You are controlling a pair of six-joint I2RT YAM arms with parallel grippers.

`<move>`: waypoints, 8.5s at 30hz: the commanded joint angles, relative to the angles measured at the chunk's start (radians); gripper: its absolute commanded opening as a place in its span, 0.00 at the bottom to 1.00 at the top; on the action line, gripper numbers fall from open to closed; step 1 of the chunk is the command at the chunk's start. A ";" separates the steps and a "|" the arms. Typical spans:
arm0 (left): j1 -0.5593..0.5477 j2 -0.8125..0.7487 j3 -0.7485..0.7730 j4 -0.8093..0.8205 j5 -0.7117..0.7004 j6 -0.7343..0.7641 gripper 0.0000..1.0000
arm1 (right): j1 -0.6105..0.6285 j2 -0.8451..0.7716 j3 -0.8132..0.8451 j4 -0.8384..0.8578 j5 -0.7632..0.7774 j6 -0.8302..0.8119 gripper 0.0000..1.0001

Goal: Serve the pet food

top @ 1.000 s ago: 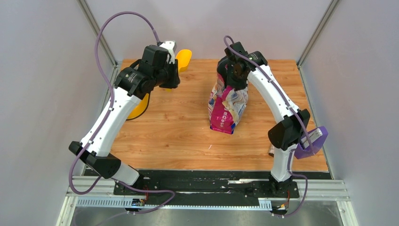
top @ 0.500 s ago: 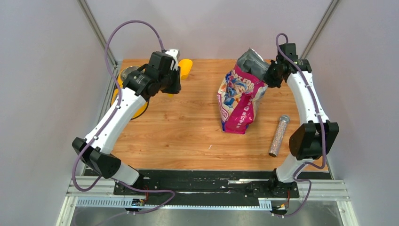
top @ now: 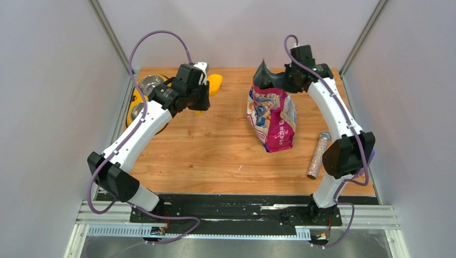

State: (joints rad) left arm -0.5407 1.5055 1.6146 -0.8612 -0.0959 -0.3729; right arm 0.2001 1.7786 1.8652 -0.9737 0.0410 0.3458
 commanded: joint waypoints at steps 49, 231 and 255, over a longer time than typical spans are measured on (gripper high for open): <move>0.088 -0.349 -0.341 -0.058 0.255 0.232 0.00 | 0.576 0.192 0.209 0.029 0.187 -0.242 0.00; -0.127 0.193 -0.421 0.699 0.284 0.335 0.00 | 0.405 -0.043 -0.421 0.092 0.236 0.201 0.00; -0.125 0.063 -0.408 0.241 0.177 0.247 0.00 | 0.305 -0.040 -0.369 0.096 0.204 0.152 0.00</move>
State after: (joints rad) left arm -0.6617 1.6455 1.1774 -0.5732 0.1085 -0.0868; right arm 0.5282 1.7718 1.4914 -0.8864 0.2279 0.5034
